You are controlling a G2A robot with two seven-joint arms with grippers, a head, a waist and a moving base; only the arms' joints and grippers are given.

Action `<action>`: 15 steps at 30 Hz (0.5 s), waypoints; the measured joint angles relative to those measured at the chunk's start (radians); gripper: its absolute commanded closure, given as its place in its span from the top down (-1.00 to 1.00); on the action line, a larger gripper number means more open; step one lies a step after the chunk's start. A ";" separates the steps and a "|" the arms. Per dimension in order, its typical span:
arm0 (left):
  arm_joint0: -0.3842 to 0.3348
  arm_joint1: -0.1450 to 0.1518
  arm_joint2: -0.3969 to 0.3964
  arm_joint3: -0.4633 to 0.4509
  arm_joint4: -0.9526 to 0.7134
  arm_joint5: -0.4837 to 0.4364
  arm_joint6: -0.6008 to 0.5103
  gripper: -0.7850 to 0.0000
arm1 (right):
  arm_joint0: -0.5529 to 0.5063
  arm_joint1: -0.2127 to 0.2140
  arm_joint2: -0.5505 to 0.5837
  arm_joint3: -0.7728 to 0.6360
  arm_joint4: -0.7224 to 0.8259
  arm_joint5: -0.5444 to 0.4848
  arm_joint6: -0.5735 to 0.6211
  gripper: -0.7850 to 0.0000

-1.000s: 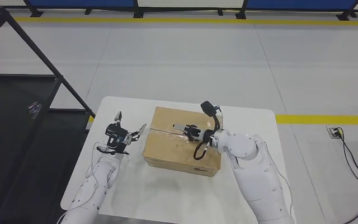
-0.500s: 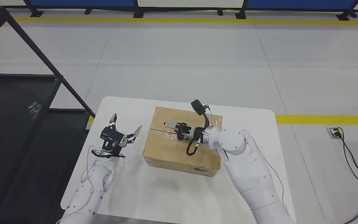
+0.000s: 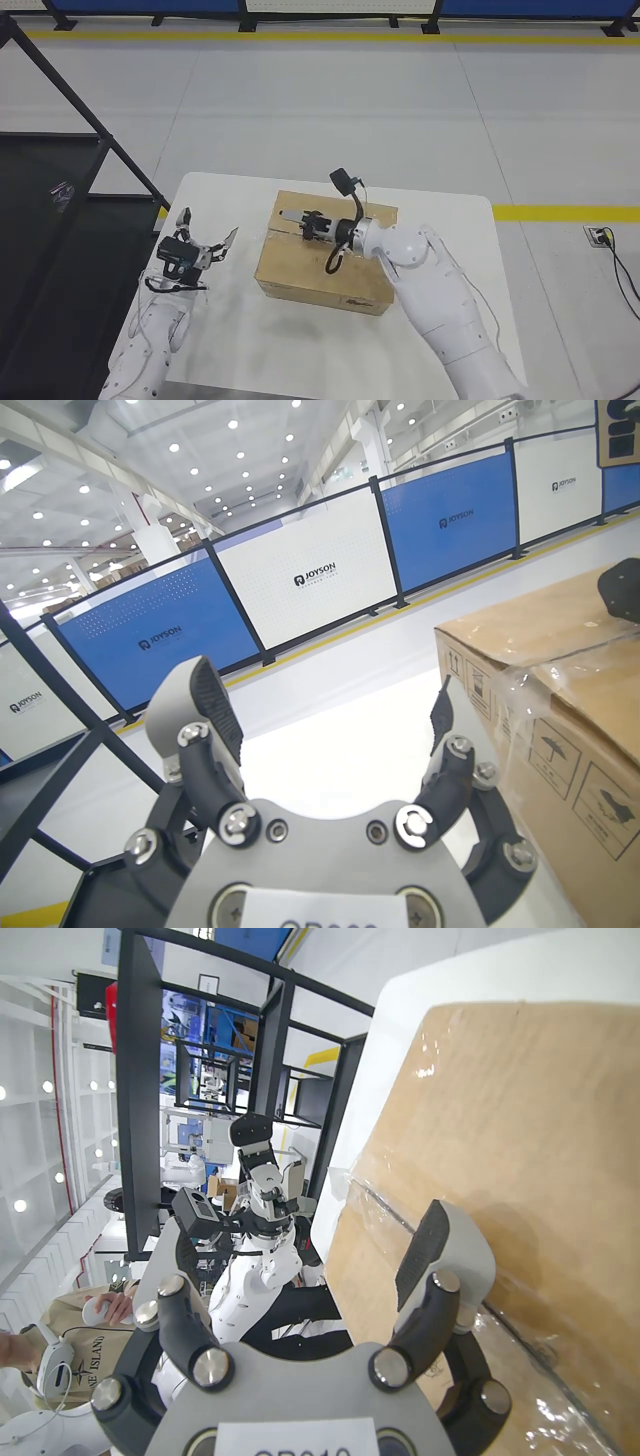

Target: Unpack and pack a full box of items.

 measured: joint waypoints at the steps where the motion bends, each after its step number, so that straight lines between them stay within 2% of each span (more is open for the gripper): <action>1: 0.006 0.003 -0.009 -0.009 0.004 -0.010 0.010 1.00 | -0.022 0.008 0.020 -0.032 -0.009 -0.013 -0.006 1.00; 8: 0.038 0.021 -0.078 -0.061 0.005 -0.041 0.059 1.00 | -0.255 0.059 0.165 -0.364 -0.095 -0.032 -0.044 1.00; 15: 0.038 0.021 -0.077 -0.060 0.005 -0.040 0.059 1.00 | -0.241 0.058 0.163 -0.343 -0.089 -0.032 -0.044 1.00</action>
